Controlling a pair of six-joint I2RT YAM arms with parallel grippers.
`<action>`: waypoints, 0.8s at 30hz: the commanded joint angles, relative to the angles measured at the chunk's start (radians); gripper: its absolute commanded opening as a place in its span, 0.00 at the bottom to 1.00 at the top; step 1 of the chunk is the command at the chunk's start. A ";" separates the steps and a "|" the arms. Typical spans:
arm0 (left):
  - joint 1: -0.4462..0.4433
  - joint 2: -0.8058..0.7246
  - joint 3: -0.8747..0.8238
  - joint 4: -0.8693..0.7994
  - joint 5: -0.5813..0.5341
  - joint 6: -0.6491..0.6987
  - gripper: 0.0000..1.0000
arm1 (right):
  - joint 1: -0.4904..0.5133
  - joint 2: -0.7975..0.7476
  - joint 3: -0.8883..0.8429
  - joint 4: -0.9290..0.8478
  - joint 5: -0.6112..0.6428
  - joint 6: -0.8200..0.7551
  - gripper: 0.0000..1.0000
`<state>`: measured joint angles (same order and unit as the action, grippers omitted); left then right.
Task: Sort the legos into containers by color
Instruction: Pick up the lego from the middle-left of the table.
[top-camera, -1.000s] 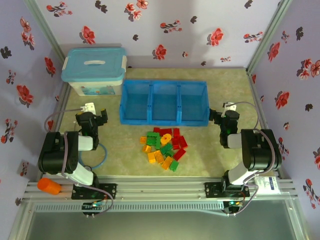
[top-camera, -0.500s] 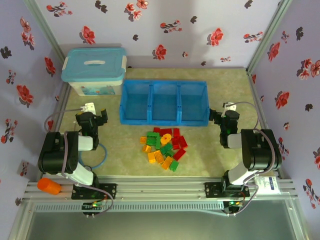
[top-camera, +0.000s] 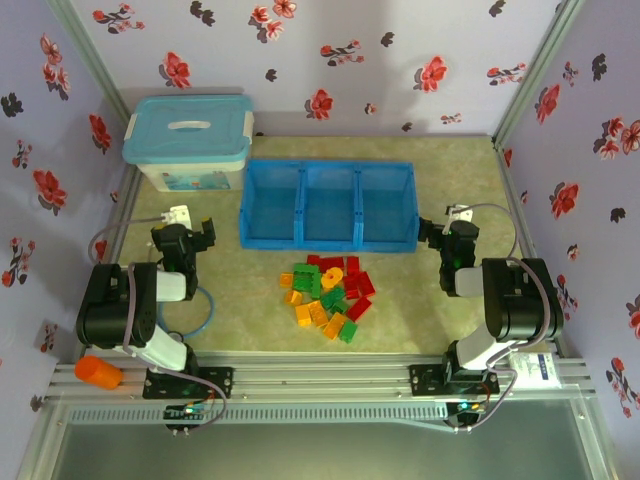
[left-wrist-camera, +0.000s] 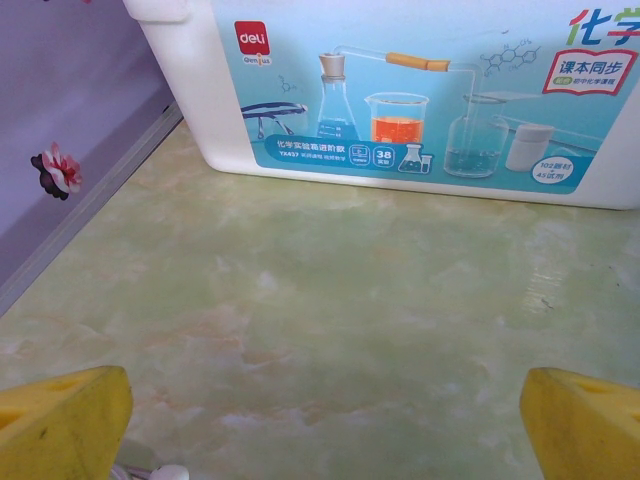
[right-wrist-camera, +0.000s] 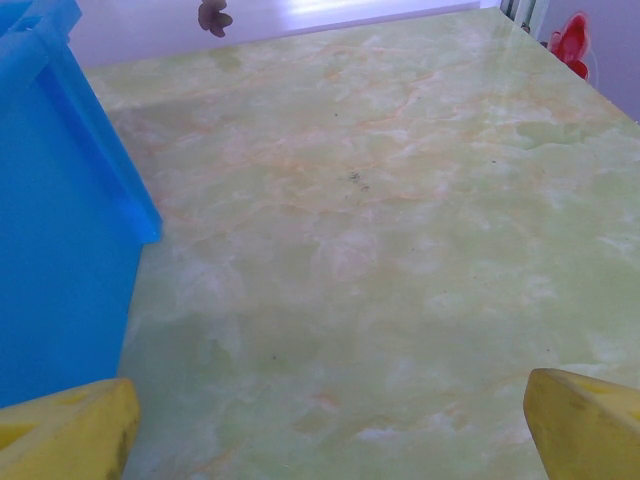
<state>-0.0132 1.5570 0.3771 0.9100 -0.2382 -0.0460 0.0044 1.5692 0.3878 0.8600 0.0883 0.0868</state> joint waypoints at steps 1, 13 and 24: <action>-0.010 -0.016 0.000 0.015 -0.005 0.007 1.00 | -0.007 -0.026 0.011 0.006 0.063 0.019 0.99; -0.146 -0.416 0.309 -0.857 -0.145 -0.419 1.00 | 0.115 -0.630 0.238 -0.946 0.224 0.392 0.99; -0.499 -0.501 0.403 -1.227 0.004 -0.506 0.93 | 0.223 -0.765 0.348 -1.398 0.068 0.591 0.99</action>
<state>-0.4370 1.0866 0.7338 -0.1349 -0.2295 -0.5026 0.1825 0.8326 0.6636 -0.3252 0.1631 0.6186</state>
